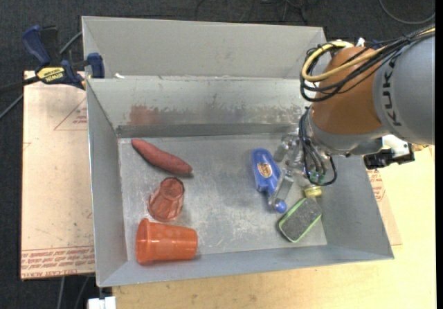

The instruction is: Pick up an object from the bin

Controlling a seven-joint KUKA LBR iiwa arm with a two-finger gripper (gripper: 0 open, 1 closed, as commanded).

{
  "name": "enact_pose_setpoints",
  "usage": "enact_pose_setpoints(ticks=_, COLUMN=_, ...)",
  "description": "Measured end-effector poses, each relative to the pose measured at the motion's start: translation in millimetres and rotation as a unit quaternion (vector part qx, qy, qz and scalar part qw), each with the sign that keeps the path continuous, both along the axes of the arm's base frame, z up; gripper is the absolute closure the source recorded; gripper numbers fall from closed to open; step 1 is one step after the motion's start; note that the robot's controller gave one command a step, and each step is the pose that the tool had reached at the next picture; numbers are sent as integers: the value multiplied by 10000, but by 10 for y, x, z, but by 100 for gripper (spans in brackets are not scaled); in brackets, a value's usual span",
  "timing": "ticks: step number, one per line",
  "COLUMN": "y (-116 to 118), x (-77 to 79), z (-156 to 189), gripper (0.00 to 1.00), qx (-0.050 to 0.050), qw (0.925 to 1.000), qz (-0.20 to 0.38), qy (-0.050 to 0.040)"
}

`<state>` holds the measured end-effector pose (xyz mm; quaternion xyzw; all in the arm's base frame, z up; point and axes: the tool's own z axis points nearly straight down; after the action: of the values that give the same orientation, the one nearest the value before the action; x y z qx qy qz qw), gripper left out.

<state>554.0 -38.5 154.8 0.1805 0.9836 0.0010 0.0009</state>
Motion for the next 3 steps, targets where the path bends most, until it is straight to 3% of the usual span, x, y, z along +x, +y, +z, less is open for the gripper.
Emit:
enact_pose_setpoints(ticks=1, y=-44, x=-10, z=-262, gripper=0, qx=4, qw=9973, qz=-731, qy=18)
enact_pose_setpoints(ticks=2, y=29, x=16, z=-843, gripper=0, qx=4, qw=9983, qz=-577, qy=-14)
enact_pose_setpoints(ticks=3, y=42, x=186, z=-811, gripper=100, qx=12, qw=9920, qz=-1259, qy=-15)
